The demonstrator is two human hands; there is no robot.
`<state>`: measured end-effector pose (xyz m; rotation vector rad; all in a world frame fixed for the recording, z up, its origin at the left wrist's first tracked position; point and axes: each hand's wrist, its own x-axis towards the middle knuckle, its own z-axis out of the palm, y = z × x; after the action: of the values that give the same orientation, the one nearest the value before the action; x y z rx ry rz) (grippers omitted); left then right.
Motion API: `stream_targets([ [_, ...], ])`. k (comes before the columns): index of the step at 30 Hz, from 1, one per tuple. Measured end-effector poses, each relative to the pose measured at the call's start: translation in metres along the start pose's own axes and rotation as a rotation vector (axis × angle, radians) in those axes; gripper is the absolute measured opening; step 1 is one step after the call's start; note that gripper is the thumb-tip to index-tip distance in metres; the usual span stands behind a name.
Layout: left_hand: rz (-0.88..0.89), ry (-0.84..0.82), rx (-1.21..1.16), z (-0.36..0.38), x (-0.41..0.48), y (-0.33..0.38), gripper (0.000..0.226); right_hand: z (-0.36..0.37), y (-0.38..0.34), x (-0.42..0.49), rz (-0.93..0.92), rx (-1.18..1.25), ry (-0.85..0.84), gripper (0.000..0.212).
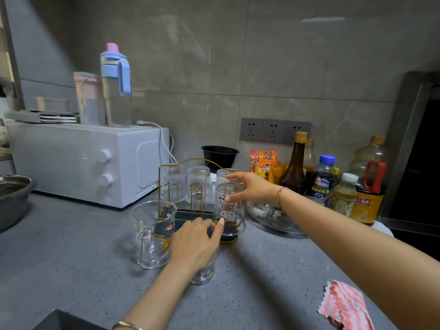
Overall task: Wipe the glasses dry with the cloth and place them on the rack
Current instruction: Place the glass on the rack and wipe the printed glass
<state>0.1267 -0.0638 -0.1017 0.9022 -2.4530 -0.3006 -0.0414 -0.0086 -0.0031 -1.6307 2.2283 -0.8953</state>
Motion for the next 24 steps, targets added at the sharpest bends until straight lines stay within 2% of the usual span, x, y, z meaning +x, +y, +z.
stream_targets([
  [4, -0.007, -0.001, -0.014, -0.002, -0.001, 0.001, 0.053, 0.001, 0.006, -0.007, 0.002, 0.041, 0.040, 0.076],
  [8, -0.010, -0.012, -0.060, -0.005, -0.002, 0.001, 0.063, 0.000, 0.010, -0.023, 0.009, 0.166, 0.128, 0.071],
  [14, -0.023, 0.036, -0.477, -0.013, -0.011, -0.004, 0.099, -0.003, 0.035, -0.073, 0.010, 0.193, 0.121, 0.072],
  [18, -0.107, -0.028, -0.548, -0.012, -0.019, -0.013, 0.123, 0.006, 0.051, -0.107, 0.031, 0.266, 0.105, 0.062],
  [21, -0.172, -0.086, -0.532, -0.010, -0.027, -0.014, 0.125, 0.012, 0.059, -0.129, 0.030, 0.286, 0.108, 0.061],
  [24, -0.228, -0.013, -0.572, -0.007, -0.037, -0.010, 0.115, 0.010, 0.067, -0.152, 0.062, 0.242, 0.146, 0.053],
])
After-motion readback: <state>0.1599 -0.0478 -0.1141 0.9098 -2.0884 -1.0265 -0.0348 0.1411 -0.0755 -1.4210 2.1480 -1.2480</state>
